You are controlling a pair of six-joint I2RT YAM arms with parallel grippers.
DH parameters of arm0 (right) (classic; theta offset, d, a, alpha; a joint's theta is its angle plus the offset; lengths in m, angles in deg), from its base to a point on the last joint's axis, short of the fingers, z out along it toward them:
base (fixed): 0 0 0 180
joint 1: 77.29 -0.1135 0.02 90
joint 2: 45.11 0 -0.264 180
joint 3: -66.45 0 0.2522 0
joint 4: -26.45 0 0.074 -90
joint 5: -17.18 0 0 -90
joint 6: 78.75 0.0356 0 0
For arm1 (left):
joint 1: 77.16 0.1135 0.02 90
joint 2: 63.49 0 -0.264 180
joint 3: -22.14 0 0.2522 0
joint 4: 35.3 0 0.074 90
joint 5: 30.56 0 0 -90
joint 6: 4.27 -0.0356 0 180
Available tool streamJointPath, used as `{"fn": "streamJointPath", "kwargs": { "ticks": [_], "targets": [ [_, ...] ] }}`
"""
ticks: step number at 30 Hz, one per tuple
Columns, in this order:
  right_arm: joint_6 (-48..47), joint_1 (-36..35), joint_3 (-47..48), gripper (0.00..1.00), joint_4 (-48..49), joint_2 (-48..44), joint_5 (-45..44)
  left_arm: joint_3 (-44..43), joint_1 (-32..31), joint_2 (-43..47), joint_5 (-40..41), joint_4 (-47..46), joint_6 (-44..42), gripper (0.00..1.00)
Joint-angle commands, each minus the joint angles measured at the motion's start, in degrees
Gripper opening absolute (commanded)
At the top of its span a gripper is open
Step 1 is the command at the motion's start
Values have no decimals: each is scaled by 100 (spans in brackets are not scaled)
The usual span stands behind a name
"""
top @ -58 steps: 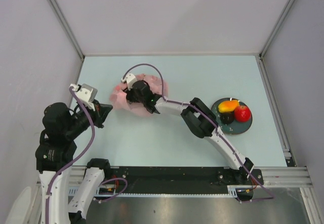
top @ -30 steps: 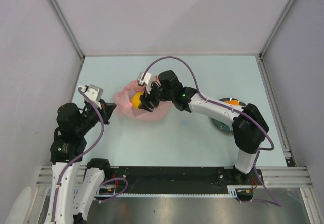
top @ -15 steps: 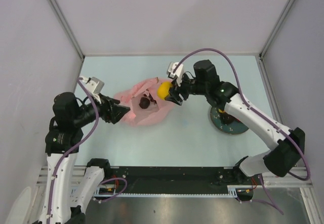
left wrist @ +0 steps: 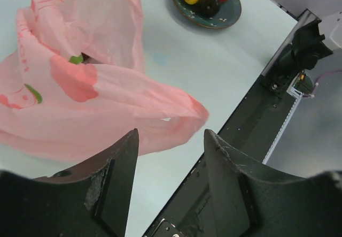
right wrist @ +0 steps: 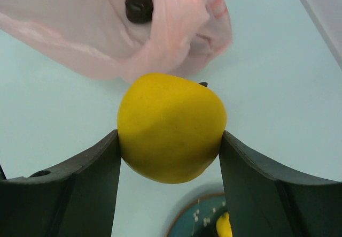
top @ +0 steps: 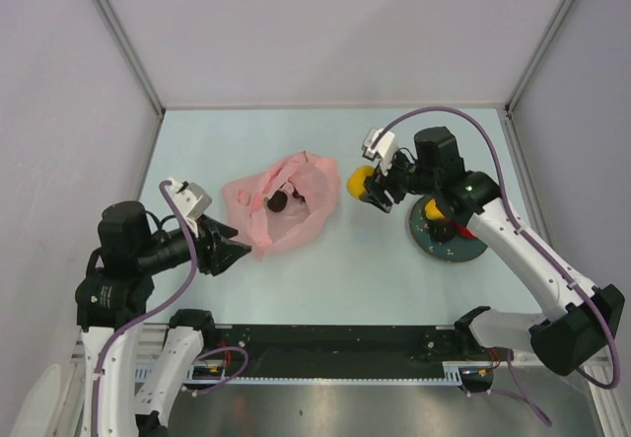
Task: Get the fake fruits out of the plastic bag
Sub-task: Place the fake fruit on the plate.
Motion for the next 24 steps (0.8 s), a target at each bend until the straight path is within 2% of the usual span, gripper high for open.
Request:
{"fn": "streamJointPath", "kwargs": {
  "ticks": [1, 5, 6, 8, 9, 10, 13, 17, 24],
  "targets": [
    [-384, 331, -395, 7, -567, -602, -222, 161, -99, -37, -549, -134, -346, 58],
    [-771, 507, -853, 7, -726, -884, -599, 707, -739, -1, 64, -1249, 171, 61],
    [-806, 560, -941, 7, -726, -901, -809, 786, -1254, -36, 284, -1599, 268, 61],
    [-833, 813, -1047, 6, -683, -876, -959, 1057, -1654, -63, 548, -1935, 419, 60],
    [-859, 902, -1056, 6, -665, -840, -1038, 1164, -1742, -72, 654, -2241, 401, 53],
    [-929, 981, -1056, 6, -656, -744, -1074, 1261, -1778, -89, 838, -2323, 314, 29],
    [-1131, 1298, -1082, 6, -700, -455, -1145, 1236, -1822, -335, 1339, -2324, -11, 0],
    [-1623, 1614, -1178, 6, -735, -155, -1127, 1270, -1822, -380, 1420, -2411, 58, 0],
    [-1484, 1606, -1310, 7, -709, 285, -1276, 1446, -1813, -239, 1560, -2614, 313, 0]
  ]
}}
